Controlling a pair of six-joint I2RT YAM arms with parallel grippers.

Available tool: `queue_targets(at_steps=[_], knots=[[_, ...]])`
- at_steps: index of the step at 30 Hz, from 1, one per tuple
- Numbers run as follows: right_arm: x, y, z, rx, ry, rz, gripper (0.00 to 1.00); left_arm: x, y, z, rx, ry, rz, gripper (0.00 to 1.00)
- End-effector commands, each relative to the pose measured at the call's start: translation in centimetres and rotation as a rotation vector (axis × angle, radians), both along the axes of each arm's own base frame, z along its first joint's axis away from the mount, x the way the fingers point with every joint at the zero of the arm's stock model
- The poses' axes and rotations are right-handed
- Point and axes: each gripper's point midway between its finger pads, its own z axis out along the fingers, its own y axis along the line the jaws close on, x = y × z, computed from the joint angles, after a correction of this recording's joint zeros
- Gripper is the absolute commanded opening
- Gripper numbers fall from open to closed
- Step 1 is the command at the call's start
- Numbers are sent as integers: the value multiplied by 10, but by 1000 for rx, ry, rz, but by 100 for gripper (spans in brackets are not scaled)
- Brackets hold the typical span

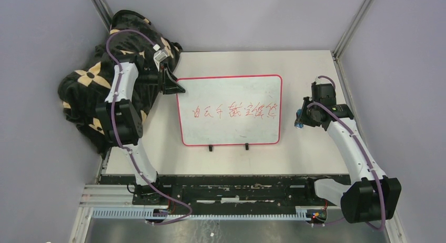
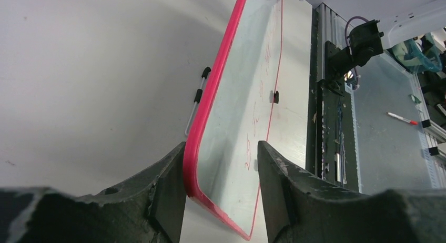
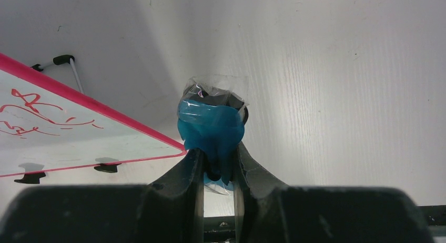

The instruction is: Erase the whiteboard

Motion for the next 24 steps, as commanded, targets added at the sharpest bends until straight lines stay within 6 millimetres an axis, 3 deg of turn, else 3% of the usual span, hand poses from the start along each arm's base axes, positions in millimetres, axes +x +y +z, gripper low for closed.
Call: queue_targets(at_steps=[1, 8, 15, 17, 20, 21, 24], knots=[[12, 0, 16, -11, -65, 5, 21, 7, -6, 18, -41, -74, -15, 54], [10, 1, 17, -11, -67, 9, 21, 7, -8, 17, -51, -60, -19, 33], [8, 3, 23, -6, -89, 18, 19, 4, -9, 18, -47, -56, -20, 26], [8, 6, 25, 3, -103, 34, 15, 4, -9, 16, -45, -51, -20, 21], [8, 13, 34, 25, -149, 65, 2, 3, -9, 13, -42, -48, -22, 9], [8, 15, 39, 31, -170, 76, 1, 3, -9, 12, -38, -49, -23, 4], [10, 23, 51, 42, -242, 109, 1, 2, -8, 9, -33, -49, -24, 3]])
